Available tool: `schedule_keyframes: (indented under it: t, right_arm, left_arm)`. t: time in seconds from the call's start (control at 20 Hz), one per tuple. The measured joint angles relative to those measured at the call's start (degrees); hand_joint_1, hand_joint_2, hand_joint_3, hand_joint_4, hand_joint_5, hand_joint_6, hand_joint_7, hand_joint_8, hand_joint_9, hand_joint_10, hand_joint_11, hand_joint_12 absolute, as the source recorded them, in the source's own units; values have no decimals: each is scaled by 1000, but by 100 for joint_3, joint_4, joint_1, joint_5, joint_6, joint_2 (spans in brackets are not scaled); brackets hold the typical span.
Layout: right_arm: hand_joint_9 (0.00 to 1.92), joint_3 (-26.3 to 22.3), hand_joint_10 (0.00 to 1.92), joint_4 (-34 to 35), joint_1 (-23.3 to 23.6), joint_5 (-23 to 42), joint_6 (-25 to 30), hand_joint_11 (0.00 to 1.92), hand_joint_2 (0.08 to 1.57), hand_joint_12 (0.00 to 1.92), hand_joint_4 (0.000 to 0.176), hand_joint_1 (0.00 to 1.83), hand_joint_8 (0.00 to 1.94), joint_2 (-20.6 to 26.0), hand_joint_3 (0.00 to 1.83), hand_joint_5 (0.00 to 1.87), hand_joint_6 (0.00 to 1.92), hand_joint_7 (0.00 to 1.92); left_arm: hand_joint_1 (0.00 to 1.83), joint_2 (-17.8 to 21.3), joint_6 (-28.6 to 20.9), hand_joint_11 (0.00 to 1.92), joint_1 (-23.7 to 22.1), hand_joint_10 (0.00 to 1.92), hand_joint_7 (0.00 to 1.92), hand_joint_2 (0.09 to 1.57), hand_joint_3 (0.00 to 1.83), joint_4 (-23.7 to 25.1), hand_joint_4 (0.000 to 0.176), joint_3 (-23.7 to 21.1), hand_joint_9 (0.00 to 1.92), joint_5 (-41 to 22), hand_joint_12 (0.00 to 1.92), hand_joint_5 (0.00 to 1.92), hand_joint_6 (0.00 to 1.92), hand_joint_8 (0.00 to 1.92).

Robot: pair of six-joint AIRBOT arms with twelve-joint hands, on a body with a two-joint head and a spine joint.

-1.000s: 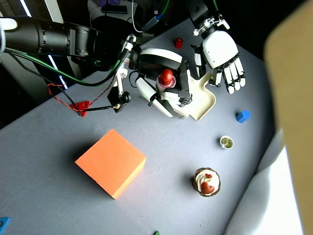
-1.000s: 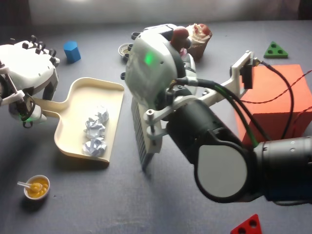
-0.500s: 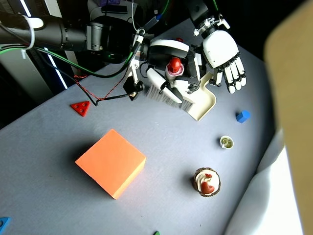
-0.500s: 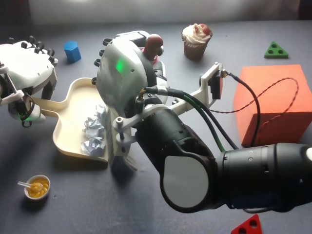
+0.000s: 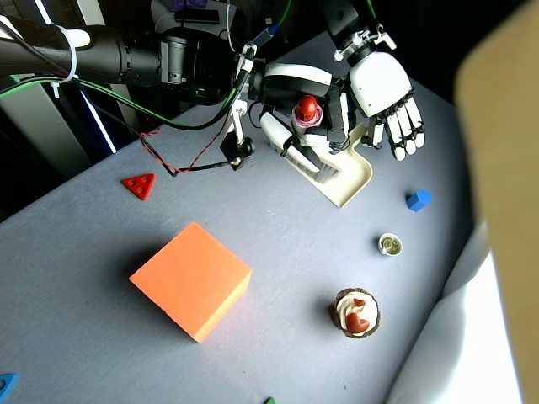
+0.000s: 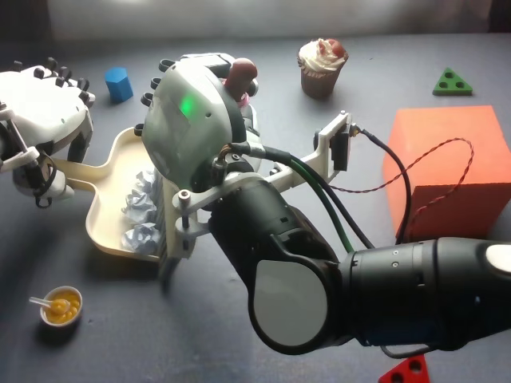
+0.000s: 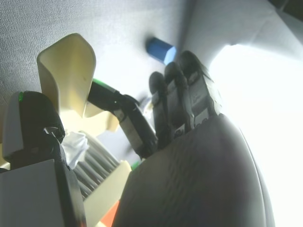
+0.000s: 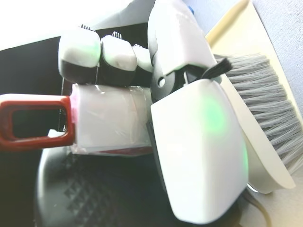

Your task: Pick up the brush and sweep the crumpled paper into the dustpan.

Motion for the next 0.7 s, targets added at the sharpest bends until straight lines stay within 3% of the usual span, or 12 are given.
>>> schedule_keyframes:
  t: [0.4,0.7]
  right_arm:
    - [1207,44,1921,2,0,-181,181,1211,1212,1921,164,1481,1941,-85,2,991,1921,1041]
    - [1249,-181,1921,-46,0,-177,192,1246,1200,1921,164,1480,1941,225,0,1025,1921,1090]
  left_arm:
    - [1127,0,-2,78,-2,5,326,1081,1,-7,0,0,259,-4,448,1060,848,3]
    - [1118,0,0,60,-2,2,294,1092,1,-13,0,0,214,-7,461,1035,889,3]
